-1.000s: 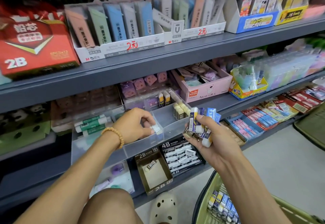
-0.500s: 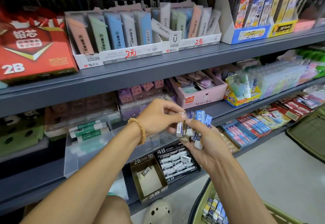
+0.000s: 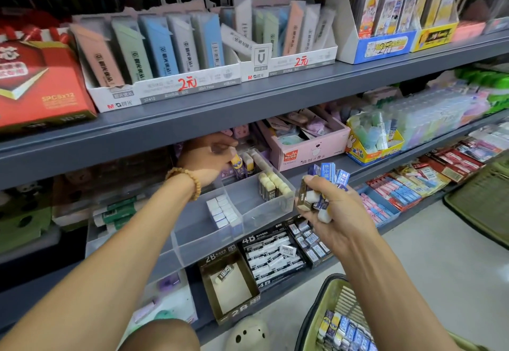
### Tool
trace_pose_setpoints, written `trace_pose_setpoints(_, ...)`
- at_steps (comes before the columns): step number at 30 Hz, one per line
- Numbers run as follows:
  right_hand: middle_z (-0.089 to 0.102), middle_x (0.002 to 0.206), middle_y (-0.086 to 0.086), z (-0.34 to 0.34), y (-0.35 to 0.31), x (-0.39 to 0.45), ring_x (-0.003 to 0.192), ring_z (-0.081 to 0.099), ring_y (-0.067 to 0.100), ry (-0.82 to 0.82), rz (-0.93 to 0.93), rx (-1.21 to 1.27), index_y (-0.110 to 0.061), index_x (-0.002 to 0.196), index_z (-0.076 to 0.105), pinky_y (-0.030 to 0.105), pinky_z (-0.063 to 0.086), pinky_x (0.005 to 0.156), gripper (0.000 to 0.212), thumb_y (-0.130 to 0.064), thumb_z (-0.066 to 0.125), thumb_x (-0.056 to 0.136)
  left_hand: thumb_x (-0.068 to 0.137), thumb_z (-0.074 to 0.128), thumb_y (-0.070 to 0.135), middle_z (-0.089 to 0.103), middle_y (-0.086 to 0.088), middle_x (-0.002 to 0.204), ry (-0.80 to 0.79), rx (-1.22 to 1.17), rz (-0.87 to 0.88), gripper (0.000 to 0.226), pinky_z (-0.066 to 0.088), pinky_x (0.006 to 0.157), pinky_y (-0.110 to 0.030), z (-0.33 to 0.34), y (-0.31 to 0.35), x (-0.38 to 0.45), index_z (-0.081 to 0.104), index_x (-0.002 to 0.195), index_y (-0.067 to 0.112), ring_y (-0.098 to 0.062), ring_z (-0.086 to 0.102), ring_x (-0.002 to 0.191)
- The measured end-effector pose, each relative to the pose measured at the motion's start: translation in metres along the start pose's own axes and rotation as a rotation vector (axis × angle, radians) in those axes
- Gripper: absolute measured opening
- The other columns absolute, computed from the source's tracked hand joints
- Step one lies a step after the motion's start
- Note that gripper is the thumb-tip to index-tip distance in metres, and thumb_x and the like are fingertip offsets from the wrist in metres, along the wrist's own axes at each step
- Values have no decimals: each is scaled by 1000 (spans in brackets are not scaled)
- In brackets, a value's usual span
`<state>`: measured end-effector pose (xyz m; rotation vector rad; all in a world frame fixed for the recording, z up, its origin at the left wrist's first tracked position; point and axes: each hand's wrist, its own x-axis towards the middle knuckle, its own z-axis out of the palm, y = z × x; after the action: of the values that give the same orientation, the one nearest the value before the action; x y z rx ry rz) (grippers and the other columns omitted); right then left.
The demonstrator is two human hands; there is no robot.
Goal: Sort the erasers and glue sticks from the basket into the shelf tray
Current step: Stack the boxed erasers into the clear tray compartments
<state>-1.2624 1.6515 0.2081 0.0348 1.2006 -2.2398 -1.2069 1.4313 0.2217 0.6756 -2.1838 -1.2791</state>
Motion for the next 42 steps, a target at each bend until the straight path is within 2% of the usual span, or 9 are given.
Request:
trace_pose_setpoints(3,57,65,10,-2,0,2,54,62,20,-5,-11,-17,-2,83,56,31,54,53,13,7,66,85,87,67,0,63,-10,85,-25,68,-5,11,59,66,-24,8,-4,13,66,92,10,-16,62,70)
trace_pose_setpoints(5,56,64,10,-3,1,4,53,62,20,-7,-13,-35,-2,84,56,29,52,49,14,7,66,85,84,69,-5,60,-10,82,-58,86,-11,15,58,62,-17,13,-6,21,66,96,3,-7,61,61)
trace_pose_setpoints(7,57,66,10,-2,1,6,56,62,20,-9,-5,-35,-2,85,56,30,54,51,14,7,66,85,80,73,-4,61,-6,78,-76,178,19,18,54,58,-12,17,-9,28,67,94,5,1,60,57)
trace_pose_setpoints(10,59,69,10,-1,1,10,61,62,20,-18,7,-19,-2,91,56,30,56,53,15,8,66,85,76,79,5,68,-4,83,-86,299,47,19,55,71,-18,23,-12,38,70,92,13,-10,64,72)
trace_pose_setpoints(16,57,71,11,-2,3,17,61,59,19,-45,-11,-48,-4,103,56,31,56,55,24,7,66,84,73,80,12,69,1,77,-168,482,186,12,51,72,-22,41,-13,43,73,84,14,-11,63,72)
trace_pose_setpoints(24,62,68,8,-3,6,22,60,64,17,-92,-23,-124,-3,98,56,36,58,61,20,8,66,85,74,79,13,64,6,71,-198,457,118,17,39,58,-16,45,-24,38,67,83,22,-6,55,64)
trace_pose_setpoints(30,58,79,16,-3,6,20,80,57,31,-164,-36,-213,-5,95,55,41,55,69,25,9,70,81,84,71,21,63,15,65,-95,303,158,9,45,57,-16,43,5,21,69,76,24,-3,61,63)
trace_pose_setpoints(35,63,91,21,5,4,13,81,63,28,-221,-56,-282,-1,111,58,38,53,66,37,9,71,78,91,64,19,69,-2,71,-563,-146,-10,11,42,41,-16,45,43,-13,72,85,14,-11,60,51)
trace_pose_setpoints(42,62,92,19,5,1,9,75,61,26,-195,-70,-286,-1,112,57,32,52,58,39,12,72,78,90,62,1,67,-6,81,-697,-202,-139,13,55,59,-17,42,50,-22,70,95,10,-6,64,62)
